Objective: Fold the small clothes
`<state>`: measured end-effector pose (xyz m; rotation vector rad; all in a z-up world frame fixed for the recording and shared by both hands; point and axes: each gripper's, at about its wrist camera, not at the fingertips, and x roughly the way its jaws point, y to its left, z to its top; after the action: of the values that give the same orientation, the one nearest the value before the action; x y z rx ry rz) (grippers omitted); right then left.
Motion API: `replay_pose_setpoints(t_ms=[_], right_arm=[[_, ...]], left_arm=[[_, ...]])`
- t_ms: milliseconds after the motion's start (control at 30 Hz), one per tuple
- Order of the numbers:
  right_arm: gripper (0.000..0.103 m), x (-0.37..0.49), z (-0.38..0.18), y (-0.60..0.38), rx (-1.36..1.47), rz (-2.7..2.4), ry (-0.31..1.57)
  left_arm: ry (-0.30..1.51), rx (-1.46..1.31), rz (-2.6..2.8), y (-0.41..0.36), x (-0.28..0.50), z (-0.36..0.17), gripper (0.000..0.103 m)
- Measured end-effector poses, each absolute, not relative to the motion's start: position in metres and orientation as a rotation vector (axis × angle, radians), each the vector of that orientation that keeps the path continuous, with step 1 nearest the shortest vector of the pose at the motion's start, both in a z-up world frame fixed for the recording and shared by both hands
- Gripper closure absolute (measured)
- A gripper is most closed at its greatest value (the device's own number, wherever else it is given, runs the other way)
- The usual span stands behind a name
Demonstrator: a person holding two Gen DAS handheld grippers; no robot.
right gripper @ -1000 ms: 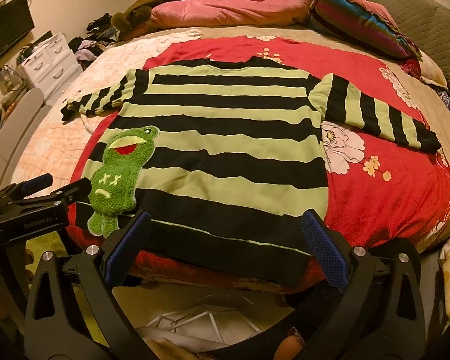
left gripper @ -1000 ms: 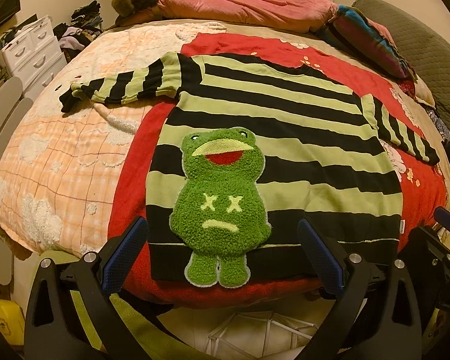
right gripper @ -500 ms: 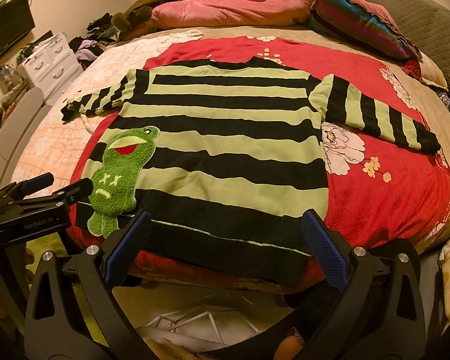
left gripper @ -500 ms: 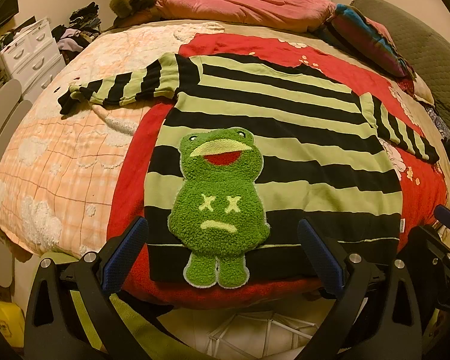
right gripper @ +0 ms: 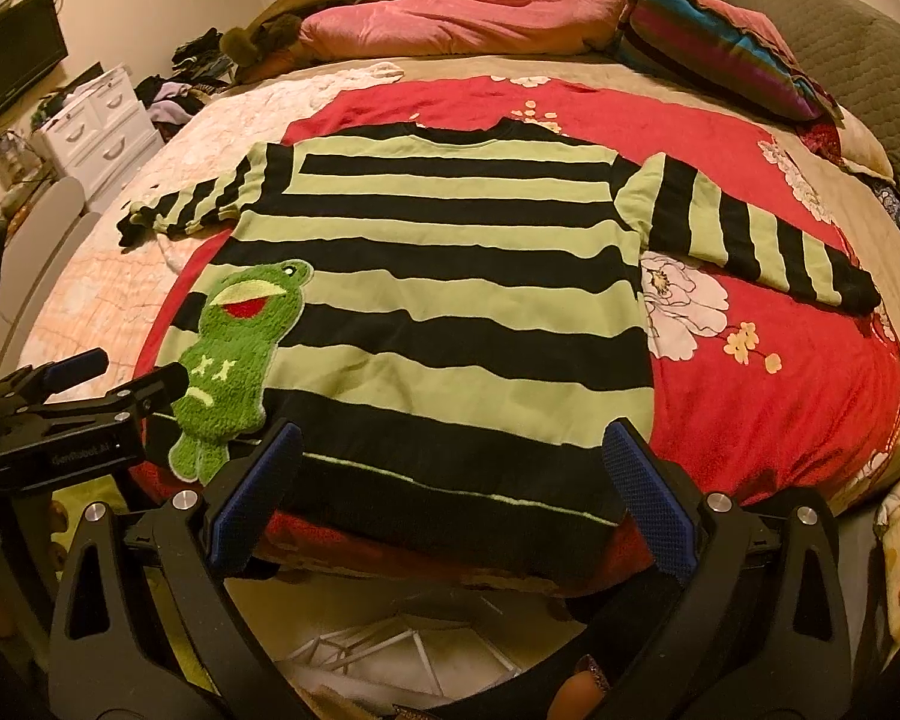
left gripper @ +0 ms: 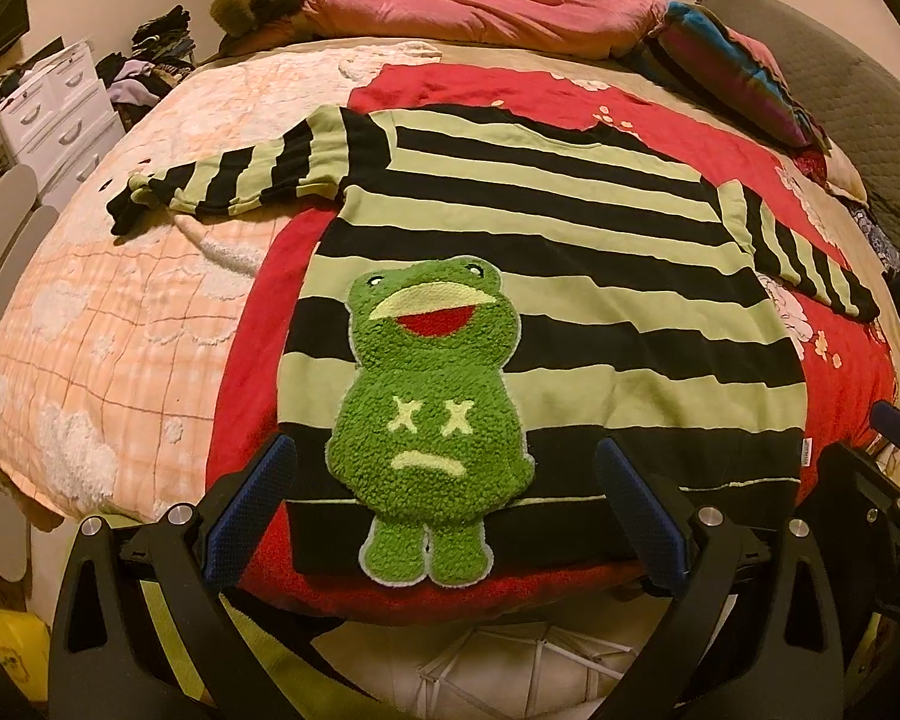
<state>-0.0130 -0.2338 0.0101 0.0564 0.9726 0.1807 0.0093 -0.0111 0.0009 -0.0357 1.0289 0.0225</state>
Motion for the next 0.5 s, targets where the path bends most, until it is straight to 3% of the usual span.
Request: replay_pose_setpoints(t_ms=[500], right_arm=[[0.009, 0.049, 0.010, -0.263, 0.047, 0.087, 0.925]], left_arm=[[1.023, -0.019, 0.012, -0.029, 0.058, 0.002, 0.004]])
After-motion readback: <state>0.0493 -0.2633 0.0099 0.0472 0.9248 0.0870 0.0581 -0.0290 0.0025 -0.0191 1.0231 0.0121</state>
